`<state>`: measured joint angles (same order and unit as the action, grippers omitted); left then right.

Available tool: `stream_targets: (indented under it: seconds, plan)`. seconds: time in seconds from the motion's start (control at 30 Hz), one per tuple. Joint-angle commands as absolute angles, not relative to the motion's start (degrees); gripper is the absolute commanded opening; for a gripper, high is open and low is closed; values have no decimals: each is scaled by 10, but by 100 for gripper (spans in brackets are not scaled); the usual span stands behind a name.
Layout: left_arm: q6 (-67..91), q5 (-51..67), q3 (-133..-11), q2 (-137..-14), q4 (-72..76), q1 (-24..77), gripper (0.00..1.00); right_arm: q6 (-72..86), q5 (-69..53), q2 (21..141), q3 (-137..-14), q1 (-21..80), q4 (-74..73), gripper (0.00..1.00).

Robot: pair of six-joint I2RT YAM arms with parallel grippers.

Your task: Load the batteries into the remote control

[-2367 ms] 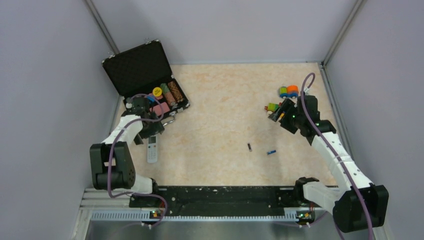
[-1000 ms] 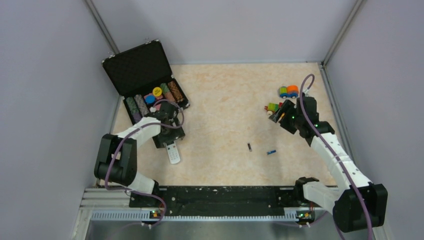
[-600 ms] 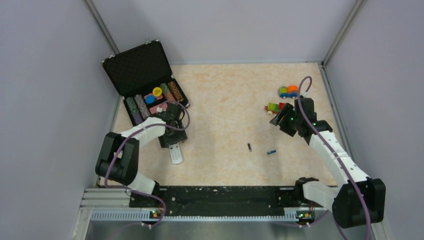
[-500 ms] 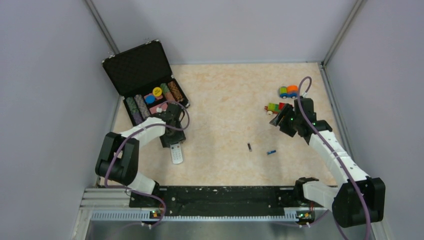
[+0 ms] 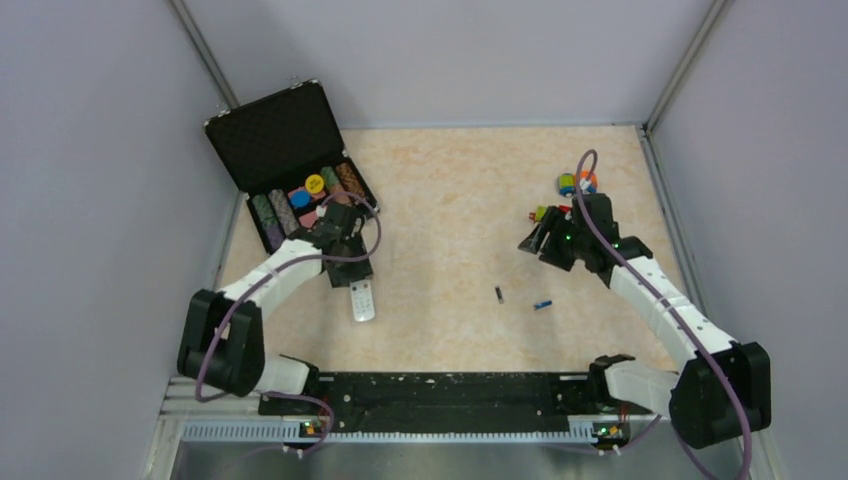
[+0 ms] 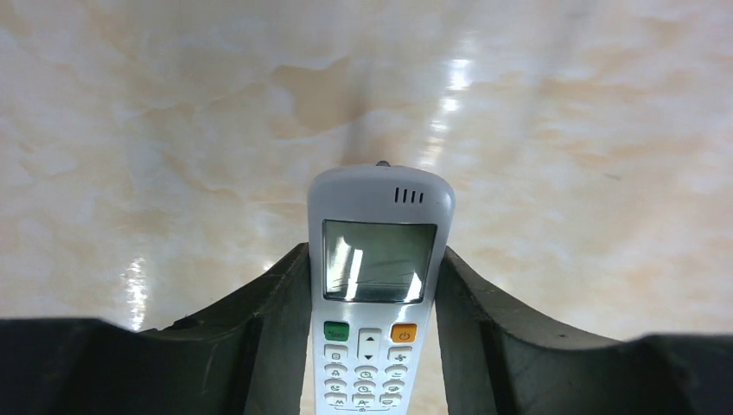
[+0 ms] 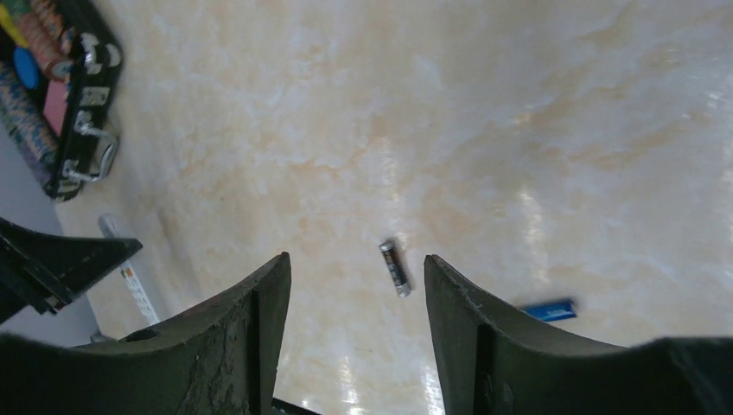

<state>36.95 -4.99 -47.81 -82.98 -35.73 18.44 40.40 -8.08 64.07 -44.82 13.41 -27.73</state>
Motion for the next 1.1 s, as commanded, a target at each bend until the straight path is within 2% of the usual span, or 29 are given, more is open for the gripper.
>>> stream_targets:
  seconds: [0.0, 0.13, 0.3, 0.43, 0.57, 0.7, 0.87, 1.07]
  plan:
    - [312, 72, -544, -712, -286, 186, 0, 396, -144, 647, -491, 186, -189, 58]
    - [287, 185, -571, -656, -188, 185, 0, 420, -216, 649, -498, 230, -71, 65]
    - [304, 329, -603, -642, -64, 185, 0, 426, -284, 668, -544, 302, 52, 83]
    - [385, 453, -659, -680, 20, 188, 0, 439, -316, 689, -598, 349, 109, 89]
    - [462, 496, -697, -696, 88, 191, 0, 476, -322, 708, -616, 368, 166, 93]
    - [525, 515, -708, -702, 151, 192, 0, 511, -336, 730, -620, 376, 236, 93]
    - [592, 538, -711, -715, 213, 196, 0, 508, -348, 751, -641, 389, 249, 93]
    - [605, 542, -708, -717, 224, 203, 0, 543, -393, 769, -643, 396, 317, 79]
